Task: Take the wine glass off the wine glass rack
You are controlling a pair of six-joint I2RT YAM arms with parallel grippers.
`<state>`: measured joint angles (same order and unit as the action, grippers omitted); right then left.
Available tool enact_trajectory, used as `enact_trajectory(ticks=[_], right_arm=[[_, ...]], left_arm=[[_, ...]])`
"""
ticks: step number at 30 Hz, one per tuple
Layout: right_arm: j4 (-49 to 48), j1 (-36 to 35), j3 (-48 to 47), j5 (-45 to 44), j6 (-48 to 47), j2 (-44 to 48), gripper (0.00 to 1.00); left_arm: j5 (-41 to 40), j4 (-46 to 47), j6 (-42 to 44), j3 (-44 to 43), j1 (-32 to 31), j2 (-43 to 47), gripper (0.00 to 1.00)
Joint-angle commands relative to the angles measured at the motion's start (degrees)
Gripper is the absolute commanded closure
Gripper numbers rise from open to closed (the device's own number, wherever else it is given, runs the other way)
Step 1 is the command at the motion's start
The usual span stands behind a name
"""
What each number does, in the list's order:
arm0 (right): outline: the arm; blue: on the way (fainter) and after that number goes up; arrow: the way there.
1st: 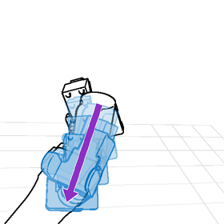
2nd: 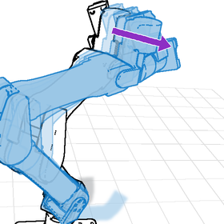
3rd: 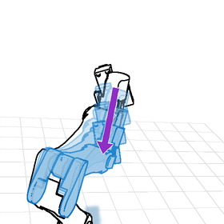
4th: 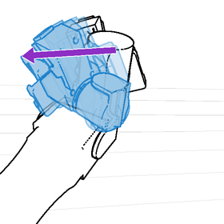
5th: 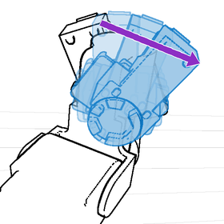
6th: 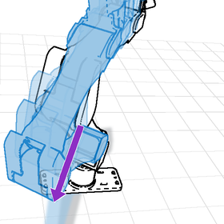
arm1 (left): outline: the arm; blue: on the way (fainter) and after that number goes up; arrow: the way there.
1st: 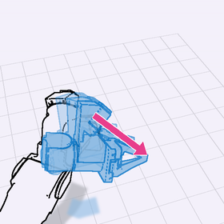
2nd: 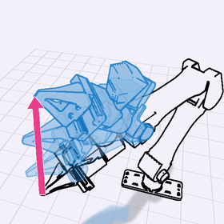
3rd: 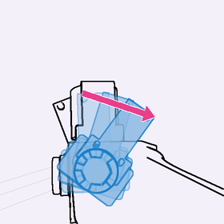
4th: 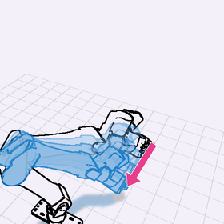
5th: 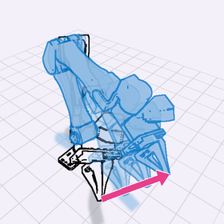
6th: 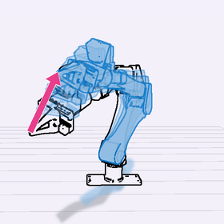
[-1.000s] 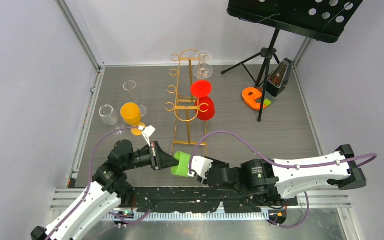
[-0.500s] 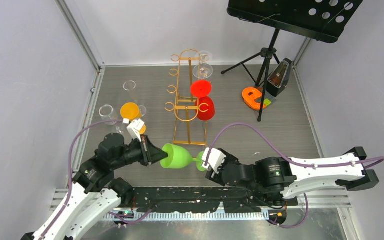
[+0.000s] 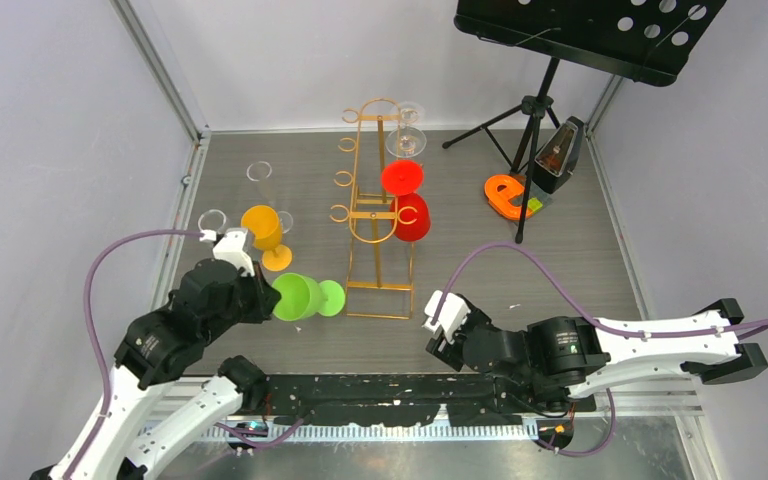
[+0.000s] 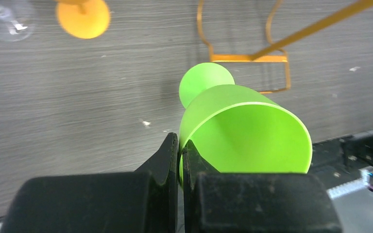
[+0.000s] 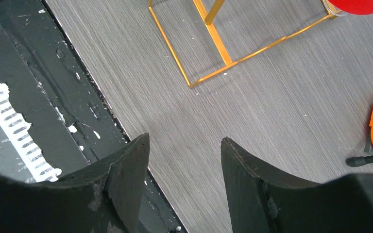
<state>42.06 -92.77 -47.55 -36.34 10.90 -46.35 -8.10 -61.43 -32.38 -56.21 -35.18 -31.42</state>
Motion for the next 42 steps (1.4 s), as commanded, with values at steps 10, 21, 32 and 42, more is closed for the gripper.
enact_trajectory(ticks=[10, 21, 32, 42], right_arm=[[-9.5, -0.1, 0.4, 1.7, 2.7, -2.0, 0.37], [-15.1, -0.1, 2.2, 3.4, 3.9, -4.1, 0.37], [-17.3, -0.1, 4.0, 4.6, 4.6, -3.4, 0.37], [-18.3, -0.1, 5.4, 5.1, 4.6, -1.8, 0.35]], left_arm=[[-22.0, -4.9, 5.7, -5.9, 0.4, -11.1, 1.0], [-14.4, -0.3, 12.8, -5.9, 15.0, -17.1, 1.0], [-2.7, 5.3, 15.6, -3.5, 28.0, -23.1, 1.0], [0.4, 6.4, 15.9, -3.6, 32.4, -27.9, 1.0]])
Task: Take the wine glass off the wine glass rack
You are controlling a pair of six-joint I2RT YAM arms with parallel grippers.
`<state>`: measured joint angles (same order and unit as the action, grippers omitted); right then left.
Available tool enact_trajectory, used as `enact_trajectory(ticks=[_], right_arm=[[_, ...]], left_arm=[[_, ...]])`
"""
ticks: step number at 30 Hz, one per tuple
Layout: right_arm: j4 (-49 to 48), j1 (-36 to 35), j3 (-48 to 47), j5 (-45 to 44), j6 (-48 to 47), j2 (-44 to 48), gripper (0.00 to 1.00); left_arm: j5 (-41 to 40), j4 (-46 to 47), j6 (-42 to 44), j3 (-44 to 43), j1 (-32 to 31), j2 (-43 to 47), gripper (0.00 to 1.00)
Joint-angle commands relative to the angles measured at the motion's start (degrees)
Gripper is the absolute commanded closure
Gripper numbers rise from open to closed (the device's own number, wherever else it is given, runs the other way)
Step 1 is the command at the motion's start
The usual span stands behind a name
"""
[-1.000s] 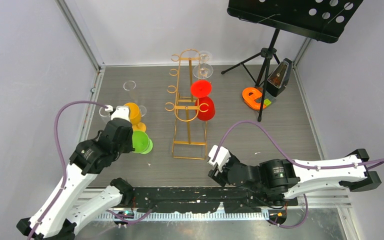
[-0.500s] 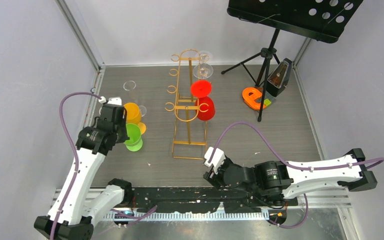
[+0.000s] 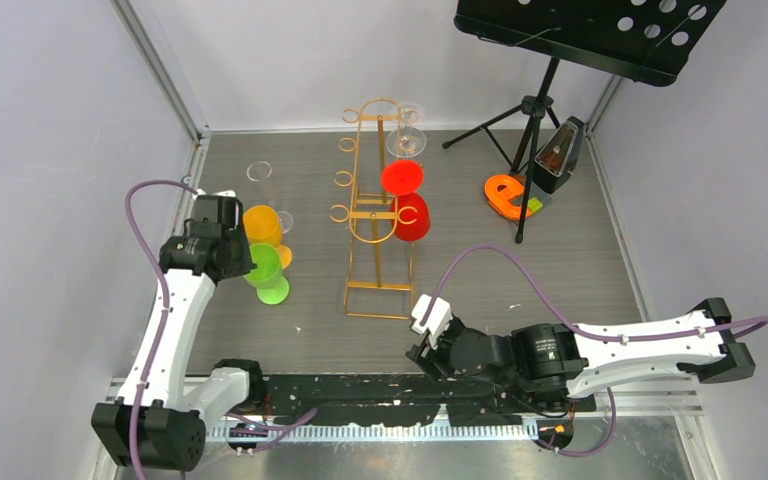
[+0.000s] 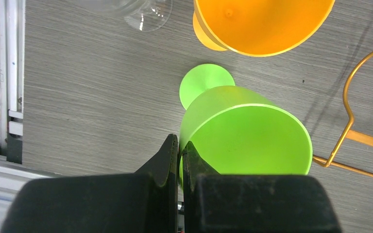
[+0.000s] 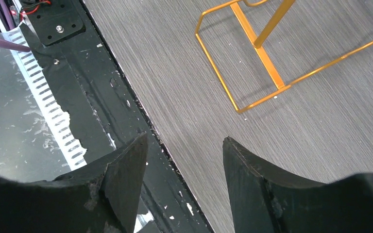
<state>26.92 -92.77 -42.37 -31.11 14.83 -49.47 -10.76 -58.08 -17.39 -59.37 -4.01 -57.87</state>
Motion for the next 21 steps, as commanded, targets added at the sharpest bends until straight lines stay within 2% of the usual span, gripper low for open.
enact_trajectory(ticks=[1, 11, 17, 21], right_arm=[[-3.3, 0.0, 0.4, -0.1, 0.7, 1.4, 0.35], [-3.5, -0.1, 1.6, 0.2, 1.6, 2.8, 0.33], [-2.8, -0.1, 1.8, -1.2, 2.3, 4.2, 0.31], [-2.0, -0.1, 1.1, -2.5, 2.2, 5.0, 0.28]], left_arm=[[3.3, 3.1, 0.8, -0.5, 1.5, -2.1, 1.0], [4.1, 4.3, 0.7, 0.4, 3.7, -5.2, 0.99], [4.8, 4.6, 0.8, 0.4, 3.7, -4.3, 0.74], [4.5, 4.2, 0.7, -0.3, 3.7, -3.1, 0.66]])
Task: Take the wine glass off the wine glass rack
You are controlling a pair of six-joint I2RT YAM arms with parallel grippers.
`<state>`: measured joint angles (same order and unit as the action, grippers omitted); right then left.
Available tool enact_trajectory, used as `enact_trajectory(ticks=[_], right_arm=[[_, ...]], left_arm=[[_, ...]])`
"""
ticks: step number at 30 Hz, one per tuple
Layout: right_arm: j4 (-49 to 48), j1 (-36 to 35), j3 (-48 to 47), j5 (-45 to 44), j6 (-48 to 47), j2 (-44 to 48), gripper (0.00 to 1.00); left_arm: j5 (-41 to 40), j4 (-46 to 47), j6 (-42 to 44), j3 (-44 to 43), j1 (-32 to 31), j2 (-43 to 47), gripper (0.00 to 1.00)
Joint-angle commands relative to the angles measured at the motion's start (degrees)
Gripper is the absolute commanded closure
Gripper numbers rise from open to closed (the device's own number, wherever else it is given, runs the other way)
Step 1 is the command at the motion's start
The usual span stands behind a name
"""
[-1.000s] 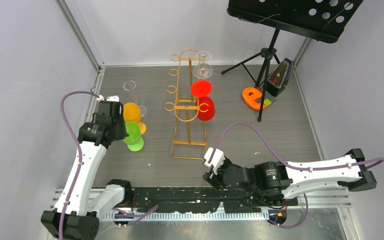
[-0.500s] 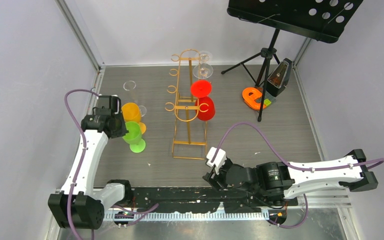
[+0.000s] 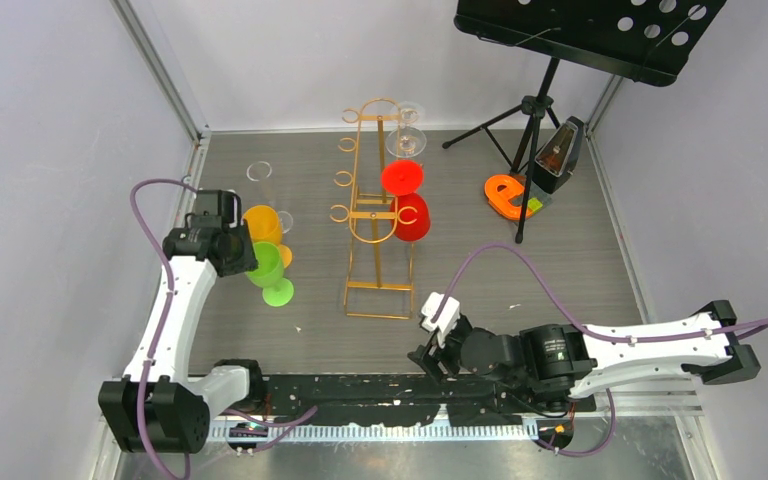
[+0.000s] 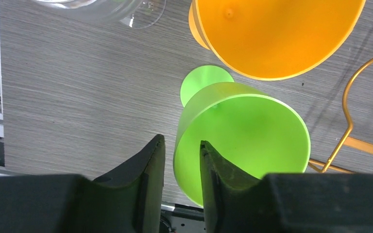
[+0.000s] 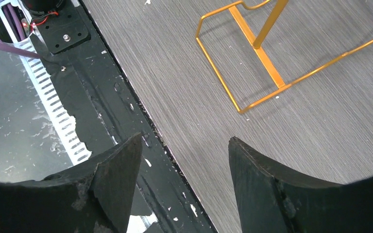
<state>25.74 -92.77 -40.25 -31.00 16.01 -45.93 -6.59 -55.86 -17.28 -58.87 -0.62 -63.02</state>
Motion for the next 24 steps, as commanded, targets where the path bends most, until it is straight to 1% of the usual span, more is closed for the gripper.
enact_trajectory(ticks=[1, 4, 9, 12, 18, 20, 23, 24], right_arm=[[-0.7, -0.1, -1.1, -3.0, 0.9, 1.5, 0.28], [0.5, -0.1, -2.4, -3.7, 0.9, 1.4, 0.27], [3.1, -0.1, -5.6, -6.4, 0.3, 1.3, 0.26], [5.8, 0.0, -7.7, -8.8, 0.7, 1.4, 0.23], [10.6, 0.9, -12.8, -15.1, 1.9, 2.8, 0.16], [11.7, 1.9, -14.2, -15.9, 2.3, 3.8, 0.15], [12.5, 5.0, -16.2, -14.4, 2.3, 4.8, 0.14], [12.5, 7.4, -16.5, -12.4, 1.8, 5.0, 0.14]], left_arm=[[-0.1, 1.6, 0.6, -1.1, 0.4, 2.2, 0.63], [-1.0, 1.1, 0.4, -1.6, 0.4, 3.7, 0.55], [-1.6, 0.8, -0.8, -2.4, 0.4, 7.9, 0.46], [-1.7, 0.4, -1.4, -3.2, 0.4, 11.5, 0.42], [2.9, 1.5, -1.4, -3.5, 0.4, 18.6, 0.39], [4.4, 2.5, -1.1, -2.7, 0.4, 21.0, 0.39], [6.3, 4.3, -0.7, -0.5, -0.3, 24.6, 0.38], [8.1, 4.7, -0.6, 0.1, -0.7, 25.5, 0.38]])
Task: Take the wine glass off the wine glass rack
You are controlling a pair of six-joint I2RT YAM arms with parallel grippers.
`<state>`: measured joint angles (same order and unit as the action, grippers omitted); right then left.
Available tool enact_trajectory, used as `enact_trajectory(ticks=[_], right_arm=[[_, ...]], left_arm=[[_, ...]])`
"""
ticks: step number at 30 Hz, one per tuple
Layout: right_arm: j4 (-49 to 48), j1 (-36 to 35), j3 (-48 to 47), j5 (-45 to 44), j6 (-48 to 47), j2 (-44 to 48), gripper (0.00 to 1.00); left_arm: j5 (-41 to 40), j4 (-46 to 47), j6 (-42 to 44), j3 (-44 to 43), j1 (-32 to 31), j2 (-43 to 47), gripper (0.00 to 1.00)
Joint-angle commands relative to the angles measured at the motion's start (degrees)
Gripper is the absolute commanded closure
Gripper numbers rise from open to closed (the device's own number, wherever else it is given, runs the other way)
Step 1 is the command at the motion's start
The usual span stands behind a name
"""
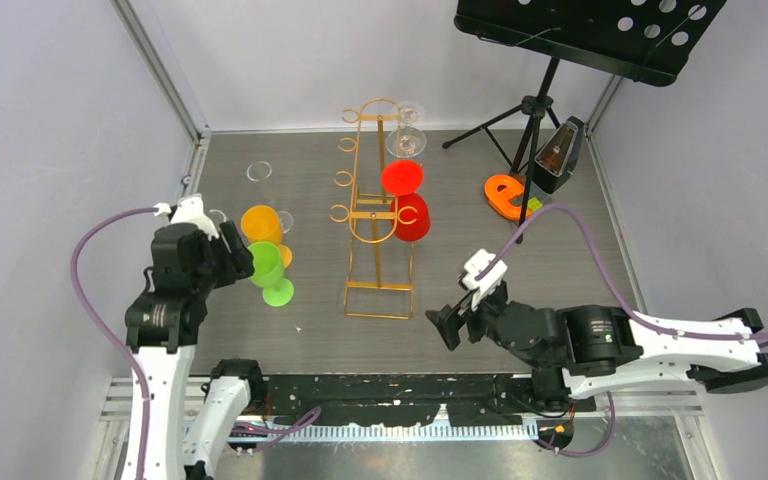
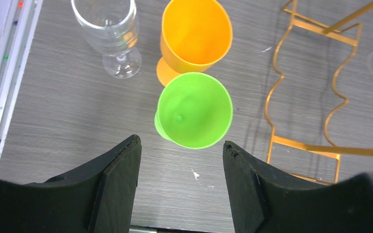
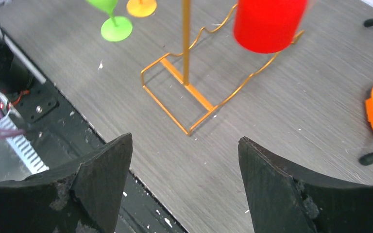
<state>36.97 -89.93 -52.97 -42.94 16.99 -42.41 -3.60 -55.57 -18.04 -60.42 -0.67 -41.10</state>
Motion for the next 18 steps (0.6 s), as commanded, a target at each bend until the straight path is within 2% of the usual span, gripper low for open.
enact_trajectory(ticks=[1, 6, 12, 18], right_arm=[[1.2, 5.8, -4.5, 0.7, 0.7, 1.5, 0.14], [1.2, 17.1, -8.0, 10.3, -0.9, -1.0, 0.14], [-0.8, 23.8, -14.3, 15.2, -2.0, -4.9, 0.13], [-2.5, 30.8, -21.4, 21.8, -0.7, -10.2, 0.13]], left_arm=[[5.8, 4.7, 0.2, 2.2, -1.0, 4.5, 0.38], [9.8, 6.1, 1.3, 4.0, -3.9, 7.7, 0.37], [12.4, 7.8, 2.8, 5.6, -9.6, 10.4, 0.37], [11.3, 10.0, 4.1, 8.3, -19.1, 10.6, 0.37]])
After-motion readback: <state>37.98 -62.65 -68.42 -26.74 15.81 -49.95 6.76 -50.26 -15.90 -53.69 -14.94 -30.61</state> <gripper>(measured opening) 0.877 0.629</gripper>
